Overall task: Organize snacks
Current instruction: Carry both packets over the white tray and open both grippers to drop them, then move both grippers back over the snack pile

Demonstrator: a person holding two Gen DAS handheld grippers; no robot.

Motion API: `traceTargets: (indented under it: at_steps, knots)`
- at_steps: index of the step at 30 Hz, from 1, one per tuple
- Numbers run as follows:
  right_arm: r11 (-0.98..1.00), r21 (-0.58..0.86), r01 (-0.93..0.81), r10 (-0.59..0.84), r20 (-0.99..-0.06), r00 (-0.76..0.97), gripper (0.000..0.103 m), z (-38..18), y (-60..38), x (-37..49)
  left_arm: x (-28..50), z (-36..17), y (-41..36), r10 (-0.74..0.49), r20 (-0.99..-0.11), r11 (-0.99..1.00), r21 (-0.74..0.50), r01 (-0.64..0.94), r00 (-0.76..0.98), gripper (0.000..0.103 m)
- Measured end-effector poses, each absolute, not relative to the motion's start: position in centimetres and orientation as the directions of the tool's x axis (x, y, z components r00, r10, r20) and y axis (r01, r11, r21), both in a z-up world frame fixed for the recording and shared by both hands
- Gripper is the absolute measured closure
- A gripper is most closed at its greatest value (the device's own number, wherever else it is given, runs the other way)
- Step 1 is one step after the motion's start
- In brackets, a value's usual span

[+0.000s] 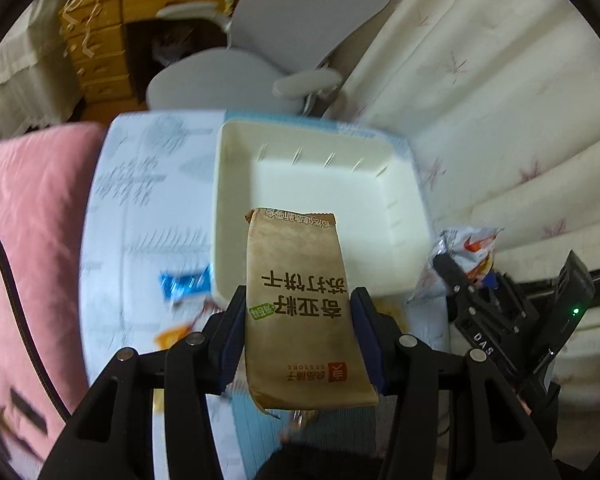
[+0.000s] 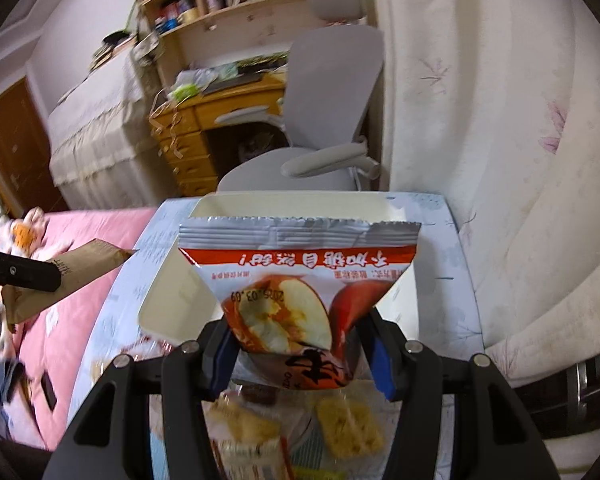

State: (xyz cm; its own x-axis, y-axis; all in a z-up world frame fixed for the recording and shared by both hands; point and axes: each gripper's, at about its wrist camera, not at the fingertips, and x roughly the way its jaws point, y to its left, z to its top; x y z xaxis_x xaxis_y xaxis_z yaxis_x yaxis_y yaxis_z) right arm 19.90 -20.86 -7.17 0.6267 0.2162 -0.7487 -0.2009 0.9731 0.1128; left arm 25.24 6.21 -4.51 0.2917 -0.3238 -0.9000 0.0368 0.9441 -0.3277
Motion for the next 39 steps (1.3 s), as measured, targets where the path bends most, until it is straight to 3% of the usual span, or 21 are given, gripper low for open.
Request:
traceTargets:
  at_steps: [7,15,21,25,29,39]
  knots:
    - [0.980,0.175,-0.094,0.194,-0.738,0.646,0.048,-8.6,-21.6,22.4,29.1,-6.2,5.1,-0.390,-0.835,0.921,-0.355,0.163,0.388,0.054]
    - [0.958,0.285,0.029,0.215,-0.780,0.588,0.042,-11.1,-22.8,23.6,31.1,-8.5,4.7,-0.400,-0.843,0.916,-0.379,0.130,0.359,0.046]
    - [0.943,0.328,0.060,0.237,-0.788,0.568,0.042,-11.2,-23.4,22.8,29.5,-7.8,5.1,-0.334,-0.870,0.942,-0.318,0.106,0.362,0.036]
    - [0.939,0.338,0.060,0.246,-0.784,0.571,0.041,-10.2,-23.7,22.0,28.1,-6.8,5.8,-0.288,-0.886,0.956,-0.286,0.059,0.363,0.036]
    - [0.935,0.351,0.041,0.264,-0.770,0.581,0.033,-9.0,-24.1,20.8,26.0,-5.5,6.6,-0.260,-0.884,0.961,-0.275,0.019,0.389,0.035]
    - [0.913,0.408,-0.009,0.324,-0.713,0.622,0.033,-6.3,-25.5,18.2,18.9,-2.5,8.7,-0.175,-0.865,0.967,-0.240,-0.082,0.469,0.034]
